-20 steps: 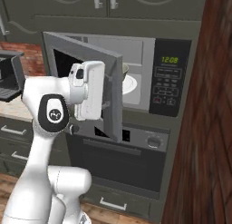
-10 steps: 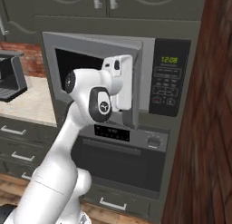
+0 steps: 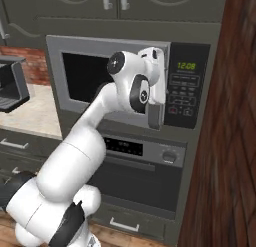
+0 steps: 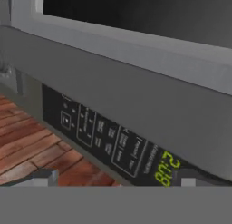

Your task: Pick the tomato from the sink and place it in the bowl. Then pick the bowl and place it in the microwave. Then close the microwave door and press the start button.

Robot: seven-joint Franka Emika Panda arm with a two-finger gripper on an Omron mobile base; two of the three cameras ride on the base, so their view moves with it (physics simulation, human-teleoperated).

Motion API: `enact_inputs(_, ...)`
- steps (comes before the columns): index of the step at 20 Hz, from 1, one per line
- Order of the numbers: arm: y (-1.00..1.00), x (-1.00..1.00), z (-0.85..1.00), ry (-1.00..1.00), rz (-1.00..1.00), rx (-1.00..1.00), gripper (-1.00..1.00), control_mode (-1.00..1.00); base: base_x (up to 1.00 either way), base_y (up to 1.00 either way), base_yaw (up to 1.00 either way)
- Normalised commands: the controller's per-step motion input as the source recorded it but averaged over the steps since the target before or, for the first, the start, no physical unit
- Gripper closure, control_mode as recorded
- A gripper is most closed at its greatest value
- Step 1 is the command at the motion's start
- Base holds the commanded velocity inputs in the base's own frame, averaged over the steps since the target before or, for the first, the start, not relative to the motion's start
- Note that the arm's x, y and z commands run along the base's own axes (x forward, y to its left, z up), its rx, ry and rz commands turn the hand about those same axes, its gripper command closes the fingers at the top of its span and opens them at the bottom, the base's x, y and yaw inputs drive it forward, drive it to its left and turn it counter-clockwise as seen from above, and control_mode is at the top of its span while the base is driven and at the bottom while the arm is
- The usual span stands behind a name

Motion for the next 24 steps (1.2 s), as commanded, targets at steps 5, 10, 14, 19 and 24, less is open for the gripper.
enact_inputs(5, 0.06, 1.00, -0.31, 0.13, 0.07, -0.07, -1.00, -1.00, 0.00, 0.00, 0.00)
enact_inputs(10, 0.31, 0.99, -0.61, 0.00, 0.05, -0.17, -1.00, -1.00, 0.00, 0.00, 0.00)
enact_inputs(14, 0.35, 0.79, -0.71, -0.01, 0.02, -0.21, -1.00, -1.00, 0.00, 0.00, 0.00)
enact_inputs(19, 0.06, -0.28, -0.24, -0.11, 0.02, -0.09, -1.00, -1.00, 0.00, 0.00, 0.00)
enact_inputs(24, 0.00, -1.00, -0.24, -0.09, 0.07, 0.04, -1.00, -1.00, 0.00, 0.00, 0.00)
